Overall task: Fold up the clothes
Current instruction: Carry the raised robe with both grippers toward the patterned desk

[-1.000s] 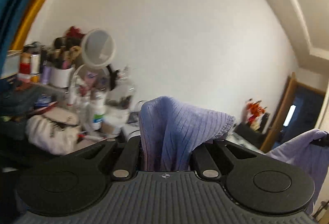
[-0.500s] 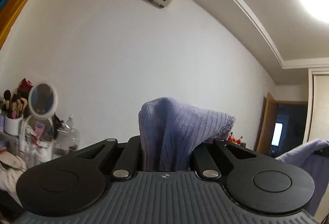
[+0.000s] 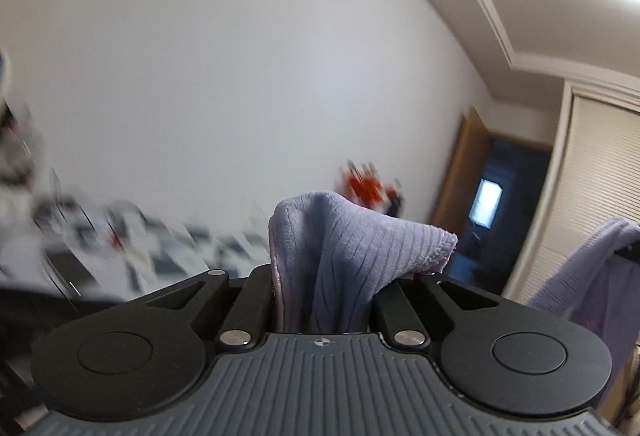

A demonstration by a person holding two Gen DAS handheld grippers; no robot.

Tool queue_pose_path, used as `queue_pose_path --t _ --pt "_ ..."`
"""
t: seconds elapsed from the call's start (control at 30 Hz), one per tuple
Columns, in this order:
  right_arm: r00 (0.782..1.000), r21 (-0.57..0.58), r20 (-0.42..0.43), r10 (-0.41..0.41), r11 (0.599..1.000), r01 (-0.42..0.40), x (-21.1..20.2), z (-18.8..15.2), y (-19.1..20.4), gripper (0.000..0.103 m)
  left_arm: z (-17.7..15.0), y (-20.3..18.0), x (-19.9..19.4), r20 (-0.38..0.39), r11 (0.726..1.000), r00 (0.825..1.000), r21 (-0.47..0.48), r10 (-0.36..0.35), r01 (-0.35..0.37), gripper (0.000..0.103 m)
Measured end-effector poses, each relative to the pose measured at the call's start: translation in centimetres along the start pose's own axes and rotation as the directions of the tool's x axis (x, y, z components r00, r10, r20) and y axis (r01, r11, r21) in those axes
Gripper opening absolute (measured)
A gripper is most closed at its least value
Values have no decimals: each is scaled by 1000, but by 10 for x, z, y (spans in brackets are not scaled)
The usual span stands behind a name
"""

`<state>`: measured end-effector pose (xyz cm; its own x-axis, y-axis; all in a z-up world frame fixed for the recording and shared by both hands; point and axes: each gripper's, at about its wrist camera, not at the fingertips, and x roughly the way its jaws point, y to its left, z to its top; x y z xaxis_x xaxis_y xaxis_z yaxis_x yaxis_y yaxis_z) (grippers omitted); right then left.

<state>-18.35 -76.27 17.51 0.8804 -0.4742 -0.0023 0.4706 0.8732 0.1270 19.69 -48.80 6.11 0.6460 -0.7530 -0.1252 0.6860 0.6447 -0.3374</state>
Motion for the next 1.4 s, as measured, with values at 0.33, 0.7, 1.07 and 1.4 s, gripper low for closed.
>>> queue_pose_path --t 0.33,0.7,1.07,1.4 --pt "976 56 -42 -213 975 215 40 -4 -89 6 -37 -16 110 -159 990 977 -13 -141 141 8" --pt "979 73 13 -202 977 200 277 76 -77 6 88 15 281 13 979 980 -25 -201 201 8" --pt "951 110 308 -7 994 -29 501 215 -26 6 269 52 332 453 997 890 67 -55 28 8" --pt "930 128 287 229 953 -274 660 199 -50 6 289 27 370 569 969 805 58 167 -242 8"
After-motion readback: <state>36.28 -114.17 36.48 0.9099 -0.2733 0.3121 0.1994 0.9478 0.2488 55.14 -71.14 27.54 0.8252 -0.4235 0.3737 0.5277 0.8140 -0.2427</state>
